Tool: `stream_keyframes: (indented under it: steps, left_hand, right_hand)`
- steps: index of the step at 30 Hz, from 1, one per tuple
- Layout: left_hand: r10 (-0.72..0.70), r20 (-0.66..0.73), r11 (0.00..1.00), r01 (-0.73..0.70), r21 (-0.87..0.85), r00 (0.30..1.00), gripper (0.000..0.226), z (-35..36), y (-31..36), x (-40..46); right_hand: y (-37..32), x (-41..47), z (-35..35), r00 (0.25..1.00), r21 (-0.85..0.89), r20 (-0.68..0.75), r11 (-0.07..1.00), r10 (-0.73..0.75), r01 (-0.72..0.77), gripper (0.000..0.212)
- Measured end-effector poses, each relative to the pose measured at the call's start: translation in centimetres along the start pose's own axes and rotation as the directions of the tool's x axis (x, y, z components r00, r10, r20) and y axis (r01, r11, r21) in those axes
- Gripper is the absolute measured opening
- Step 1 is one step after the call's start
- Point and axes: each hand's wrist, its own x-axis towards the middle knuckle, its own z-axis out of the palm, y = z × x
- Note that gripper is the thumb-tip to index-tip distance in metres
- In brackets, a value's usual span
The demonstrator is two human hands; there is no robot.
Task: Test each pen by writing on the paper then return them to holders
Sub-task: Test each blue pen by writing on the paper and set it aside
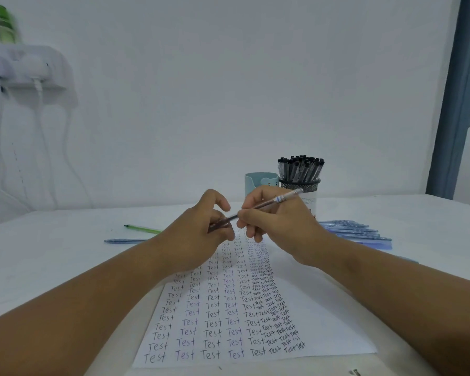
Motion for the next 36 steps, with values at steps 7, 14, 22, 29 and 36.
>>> stream_keyframes:
  steps: [7, 14, 22, 29, 36]
  left_hand:
    - [0.035, -0.071, 0.998, -0.038, -0.046, 0.997, 0.012, -0.1, 0.1, 0.0]
    - [-0.018, -0.091, 0.997, 0.025, 0.076, 0.996, 0.018, -0.4, -0.5, 0.2]
    - [-0.016, -0.059, 0.99, 0.024, 0.137, 0.998, 0.021, -0.2, -0.5, -0.5]
    - [0.046, -0.196, 0.997, -0.032, 0.073, 0.979, 0.012, 0.3, 0.5, -0.1]
    - [0.113, -0.231, 0.992, -0.097, 0.08, 0.966, 0.009, 0.3, 0.6, 0.0]
  right_hand:
    - [-0.3, -0.1, -0.8, 0.987, 0.156, 0.036, 0.975, 0.157, -0.161, 0.038]
    - [0.0, 0.4, -2.3, 0.983, 0.143, -0.108, 0.981, 0.147, -0.131, 0.005]
    - [0.6, -0.5, -3.5, 0.998, -0.095, 0.004, 0.994, 0.06, -0.059, 0.013]
    - [-1.3, -0.1, -4.2, 0.984, -0.571, 0.036, 0.805, -0.172, 0.161, 0.005]
    - [-1.3, 0.0, -3.6, 0.957, -0.687, 0.181, 0.667, -0.229, 0.289, 0.015]
